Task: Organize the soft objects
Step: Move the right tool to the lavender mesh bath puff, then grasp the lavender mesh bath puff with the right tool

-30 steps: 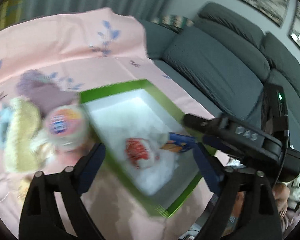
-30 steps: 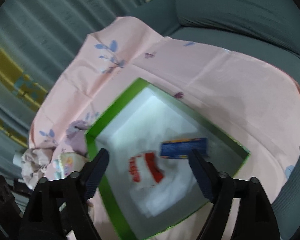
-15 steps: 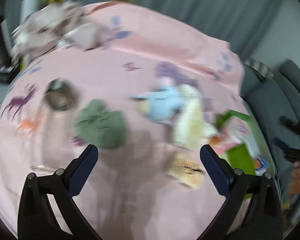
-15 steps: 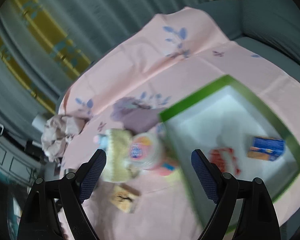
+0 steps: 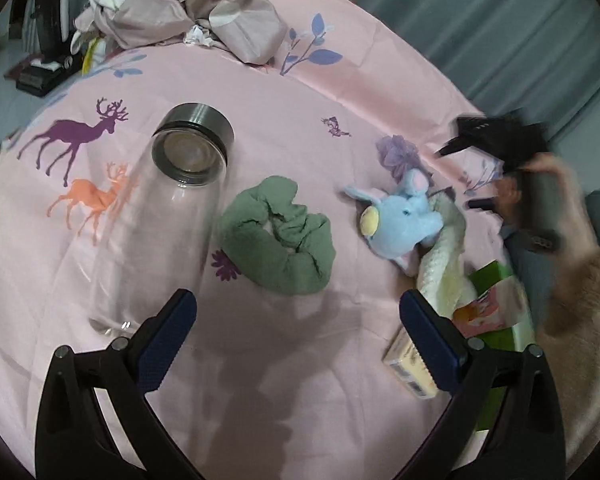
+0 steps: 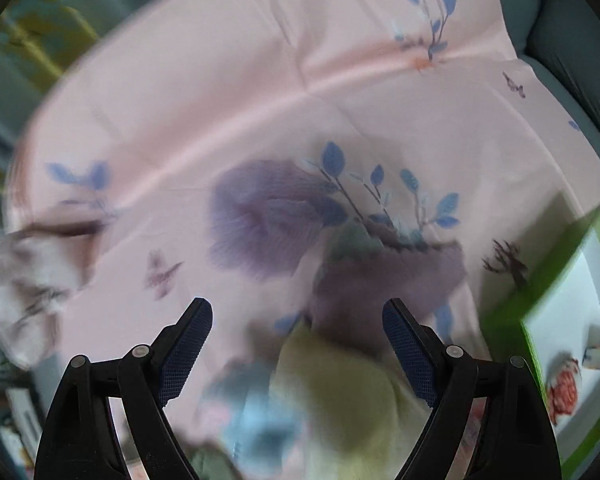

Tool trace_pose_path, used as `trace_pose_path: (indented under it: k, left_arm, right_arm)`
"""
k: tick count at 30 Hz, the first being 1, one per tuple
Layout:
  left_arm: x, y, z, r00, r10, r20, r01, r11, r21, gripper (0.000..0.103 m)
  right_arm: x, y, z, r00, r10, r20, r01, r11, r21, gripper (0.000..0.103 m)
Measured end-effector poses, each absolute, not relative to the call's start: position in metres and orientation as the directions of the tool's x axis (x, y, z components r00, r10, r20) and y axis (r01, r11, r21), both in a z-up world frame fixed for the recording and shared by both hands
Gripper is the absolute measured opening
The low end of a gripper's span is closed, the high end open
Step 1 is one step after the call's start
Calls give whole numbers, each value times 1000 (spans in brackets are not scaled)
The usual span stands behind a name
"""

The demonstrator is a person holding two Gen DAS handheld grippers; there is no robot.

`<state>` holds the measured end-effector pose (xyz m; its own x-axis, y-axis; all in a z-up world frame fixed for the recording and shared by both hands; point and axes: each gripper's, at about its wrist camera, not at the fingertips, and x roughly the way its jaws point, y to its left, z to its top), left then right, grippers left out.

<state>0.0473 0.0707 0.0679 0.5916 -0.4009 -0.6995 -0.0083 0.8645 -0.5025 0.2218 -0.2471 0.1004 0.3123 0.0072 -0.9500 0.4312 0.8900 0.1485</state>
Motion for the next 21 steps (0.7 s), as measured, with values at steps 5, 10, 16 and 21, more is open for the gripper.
trace_pose_path:
  k: [5,10,16,21]
  left_arm:
    - [50,74,72,613,-396,-684,-1,865,-502,101]
    - [52,77,72,612,-434,-661,11,840,-542,101]
    - [50,83,75,639,-402,-656,-13,847,-532,101]
    - [47,91,81,665,-384,-641,-20,848,-529,101]
  right_arm:
    - [257,-267,50,227,-20,-974,540,835,108,88]
    - [260,-268,29,206,-22,-978,510,856,88,34]
    - [236,-260,40,207,30,-978,402,909,113,8]
    - [194,-245,104,284,104,-953,257,949,180,7]
